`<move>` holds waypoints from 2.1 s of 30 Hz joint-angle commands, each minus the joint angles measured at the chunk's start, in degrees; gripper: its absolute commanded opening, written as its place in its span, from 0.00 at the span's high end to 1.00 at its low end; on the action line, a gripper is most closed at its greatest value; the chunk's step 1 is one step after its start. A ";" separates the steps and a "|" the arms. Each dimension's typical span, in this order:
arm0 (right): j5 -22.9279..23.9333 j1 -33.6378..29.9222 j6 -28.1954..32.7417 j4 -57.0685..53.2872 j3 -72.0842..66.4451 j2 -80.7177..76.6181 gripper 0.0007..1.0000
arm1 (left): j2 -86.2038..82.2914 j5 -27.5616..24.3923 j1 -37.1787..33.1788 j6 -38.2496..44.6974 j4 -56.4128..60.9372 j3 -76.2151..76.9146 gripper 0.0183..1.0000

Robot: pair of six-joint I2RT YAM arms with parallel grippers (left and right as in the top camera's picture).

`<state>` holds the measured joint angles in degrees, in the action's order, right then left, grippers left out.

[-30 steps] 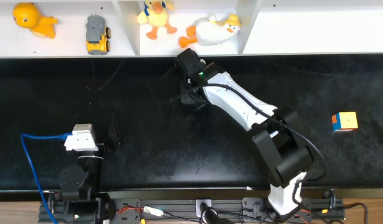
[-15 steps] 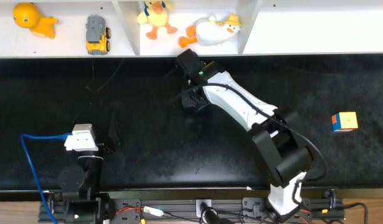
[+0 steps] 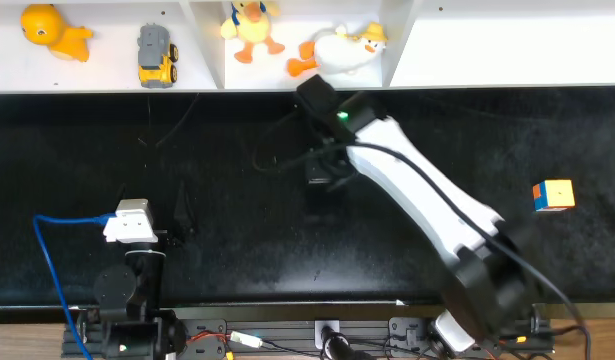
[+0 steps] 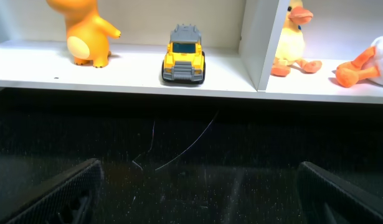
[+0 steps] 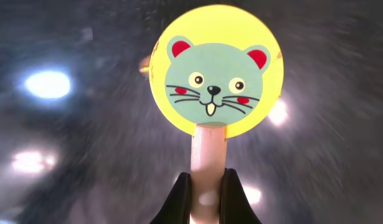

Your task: Store Toys

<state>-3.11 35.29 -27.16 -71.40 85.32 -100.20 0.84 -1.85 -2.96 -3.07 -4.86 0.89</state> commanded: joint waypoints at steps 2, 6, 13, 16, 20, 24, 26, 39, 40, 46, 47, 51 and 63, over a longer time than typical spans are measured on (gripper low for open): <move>6.05 -0.42 -5.66 -8.09 1.53 9.46 0.95 | -0.68 0.50 0.42 -0.87 0.11 -0.44 0.00; 9.75 -2.54 -6.78 -13.57 1.09 13.42 0.95 | -0.68 0.50 0.42 -0.87 0.13 -0.44 0.00; 14.03 -14.29 -5.16 -15.47 0.98 15.65 0.95 | -0.68 0.50 0.42 -0.87 0.13 -0.44 0.00; 15.04 -20.24 -2.71 -13.33 0.98 15.58 0.95 | -0.68 0.50 0.42 -0.87 0.11 -0.44 0.00; 14.80 -27.52 3.02 -7.48 0.98 15.50 0.95 | -0.68 0.50 0.42 -0.87 0.13 -0.44 0.00; 12.83 -32.52 11.82 -0.07 0.98 14.73 0.96 | -0.68 0.50 0.42 -0.87 0.11 -0.44 0.00; 9.33 -34.25 17.57 3.80 0.98 13.68 0.95 | -0.68 0.50 0.42 -0.87 0.13 -0.44 0.00; 2.25 -35.32 35.10 19.67 0.98 0.55 0.96 | -0.68 0.50 0.42 -0.87 0.11 -0.44 0.00; 2.23 -35.32 35.08 21.18 0.98 -0.04 0.95 | -0.68 0.50 0.42 -0.87 0.11 -0.44 0.00; -0.98 -35.21 37.18 29.83 0.98 -2.19 0.95 | -0.68 0.50 0.42 -0.87 0.13 -0.44 0.00; -1.86 -35.21 37.51 30.93 0.98 -2.58 0.95 | -0.68 0.50 0.42 -0.87 0.11 -0.44 0.00; -3.96 -35.21 37.48 33.81 0.98 -4.79 0.95 | -0.68 0.50 0.42 -0.87 0.13 -0.44 0.00; -4.55 -35.21 37.22 36.24 0.98 -9.40 0.95 | -0.68 0.50 0.42 -0.90 0.13 -0.44 0.00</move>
<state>-7.09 0.03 9.93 -35.94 85.82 -108.62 0.84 -1.85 -2.96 -3.07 -4.86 0.89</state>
